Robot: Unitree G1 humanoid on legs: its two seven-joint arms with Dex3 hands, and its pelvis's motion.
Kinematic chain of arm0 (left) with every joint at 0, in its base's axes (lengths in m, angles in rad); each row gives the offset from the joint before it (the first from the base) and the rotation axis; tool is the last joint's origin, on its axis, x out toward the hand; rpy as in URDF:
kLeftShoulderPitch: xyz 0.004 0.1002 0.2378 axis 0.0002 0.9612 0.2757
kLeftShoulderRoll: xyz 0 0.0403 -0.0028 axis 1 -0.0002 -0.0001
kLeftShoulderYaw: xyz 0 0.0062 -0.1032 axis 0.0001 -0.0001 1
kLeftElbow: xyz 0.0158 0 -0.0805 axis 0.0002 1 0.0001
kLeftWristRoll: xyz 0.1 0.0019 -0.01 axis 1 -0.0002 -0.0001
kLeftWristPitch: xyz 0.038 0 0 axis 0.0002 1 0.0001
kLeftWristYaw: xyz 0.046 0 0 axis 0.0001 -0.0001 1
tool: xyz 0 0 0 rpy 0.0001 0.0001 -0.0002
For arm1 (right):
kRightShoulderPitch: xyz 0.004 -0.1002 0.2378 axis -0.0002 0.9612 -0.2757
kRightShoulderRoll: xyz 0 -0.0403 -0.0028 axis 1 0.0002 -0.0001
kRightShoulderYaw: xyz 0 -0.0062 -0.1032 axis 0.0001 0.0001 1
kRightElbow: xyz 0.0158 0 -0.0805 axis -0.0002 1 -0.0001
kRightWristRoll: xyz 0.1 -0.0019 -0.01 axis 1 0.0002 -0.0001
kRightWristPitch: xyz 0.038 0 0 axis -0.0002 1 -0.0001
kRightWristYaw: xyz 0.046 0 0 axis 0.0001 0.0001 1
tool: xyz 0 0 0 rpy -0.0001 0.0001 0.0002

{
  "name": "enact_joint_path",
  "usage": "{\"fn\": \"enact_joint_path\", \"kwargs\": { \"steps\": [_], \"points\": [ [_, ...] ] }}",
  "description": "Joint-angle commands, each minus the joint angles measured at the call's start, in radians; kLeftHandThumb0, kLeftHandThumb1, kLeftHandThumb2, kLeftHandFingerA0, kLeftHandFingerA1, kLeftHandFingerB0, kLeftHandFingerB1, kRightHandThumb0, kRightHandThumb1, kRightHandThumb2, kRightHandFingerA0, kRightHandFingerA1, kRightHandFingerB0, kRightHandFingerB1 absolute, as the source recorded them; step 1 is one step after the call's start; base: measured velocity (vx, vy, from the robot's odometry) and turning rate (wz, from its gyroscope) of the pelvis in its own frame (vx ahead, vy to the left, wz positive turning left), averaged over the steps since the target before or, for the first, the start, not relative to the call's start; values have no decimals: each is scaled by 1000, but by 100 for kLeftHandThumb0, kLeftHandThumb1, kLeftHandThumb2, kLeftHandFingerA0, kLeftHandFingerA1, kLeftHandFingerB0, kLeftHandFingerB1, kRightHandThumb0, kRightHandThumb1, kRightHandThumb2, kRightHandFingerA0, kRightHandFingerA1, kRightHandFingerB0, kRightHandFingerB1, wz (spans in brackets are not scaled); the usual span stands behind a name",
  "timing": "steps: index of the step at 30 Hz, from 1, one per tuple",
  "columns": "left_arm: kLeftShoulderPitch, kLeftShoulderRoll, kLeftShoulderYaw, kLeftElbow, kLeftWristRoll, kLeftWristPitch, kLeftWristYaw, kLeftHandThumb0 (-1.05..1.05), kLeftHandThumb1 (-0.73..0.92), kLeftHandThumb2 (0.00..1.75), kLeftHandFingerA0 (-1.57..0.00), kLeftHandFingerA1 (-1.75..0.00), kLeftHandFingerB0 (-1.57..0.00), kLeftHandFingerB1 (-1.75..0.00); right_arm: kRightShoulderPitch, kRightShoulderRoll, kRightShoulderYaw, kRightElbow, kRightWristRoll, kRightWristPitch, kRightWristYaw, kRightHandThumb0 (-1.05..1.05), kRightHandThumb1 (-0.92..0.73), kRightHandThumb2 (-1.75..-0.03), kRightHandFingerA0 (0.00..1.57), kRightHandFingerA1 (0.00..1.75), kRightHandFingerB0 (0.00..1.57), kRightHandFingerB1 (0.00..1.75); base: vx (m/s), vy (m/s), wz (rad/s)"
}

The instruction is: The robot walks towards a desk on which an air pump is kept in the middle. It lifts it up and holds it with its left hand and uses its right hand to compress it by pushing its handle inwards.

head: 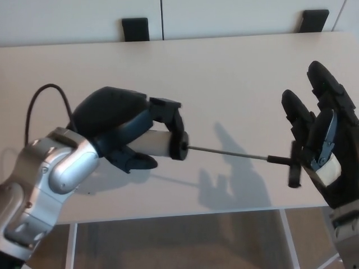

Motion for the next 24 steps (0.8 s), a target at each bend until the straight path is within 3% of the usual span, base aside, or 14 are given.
{"fn": "enact_joint_path", "kwargs": {
  "steps": [1, 5, 6, 13, 16, 17, 19, 20, 21, 22, 24],
  "points": [
    [-30, -109, -68, -6, 59, 22, 34, -21, 77, 62, -83, -151, -73, -53, -32, 38, 21, 17, 11, 8, -37, -89, -81, -115, 7, 18, 7, 14, 0, 0, 0],
    [-53, -189, -115, -3, 139, 45, 91, -22, 72, 61, -84, -153, -76, -52, -51, 87, 42, 30, -1, -2, -76, -89, -80, -113, 8, 22, 8, 18, 0, 0, 0],
    [-58, -212, -128, -5, 157, 57, 97, -23, 72, 64, -80, -156, -76, -55, -56, 103, 46, 32, -1, -5, -86, -74, -71, -111, 0, 34, 4, 30, 0, 0, 0],
    [-81, -293, -170, 26, 224, 94, 143, -21, 78, 63, -82, -151, -74, -51, -76, 155, 34, 38, -14, -31, -149, -83, -72, -107, 8, 40, 7, 30, 0, 0, 0],
    [-96, -321, -179, 39, 247, 104, 161, -23, 71, 64, -81, -150, -73, -54, -88, 164, 25, 43, -10, -54, -177, -84, -71, -109, 12, 44, 3, 33, 0, 0, 0],
    [-99, -327, -183, 40, 261, 110, 165, -23, 66, 62, -81, -149, -74, -54, -89, 167, 24, 47, -16, -66, -187, -82, -91, -67, 18, 29, 12, 26, 0, 0, 0],
    [-99, -332, -186, 42, 271, 114, 168, -23, 66, 62, -81, -149, -74, -54, -90, 168, 25, 50, -19, -74, -195, -82, -91, -67, 18, 29, 12, 26, 0, 0, 0],
    [-104, -341, -189, 44, 278, 125, 163, -25, 62, 60, -78, -151, -75, -54, -95, 175, 22, 57, -23, -92, -208, -37, -46, -107, 0, 47, 0, 48, 0, 0, 0],
    [-107, -348, -191, 45, 283, 133, 159, -25, 62, 60, -78, -151, -75, -54, -99, 180, 21, 63, -25, -105, -218, -37, -46, -107, 0, 47, 0, 48, 0, 0, 0],
    [-114, -353, -190, 49, 283, 137, 154, -24, 62, 60, -77, -152, -74, -54, -108, 186, 17, 70, -22, -117, -228, -81, -89, -68, 28, 30, 16, 26, 0, 0, 0],
    [-121, -358, -189, 53, 285, 140, 152, -24, 62, 60, -77, -152, -74, -54, -117, 189, 14, 78, -17, -131, -239, -81, -89, -68, 28, 30, 16, 26, 0, 0, 0]
  ]
}}
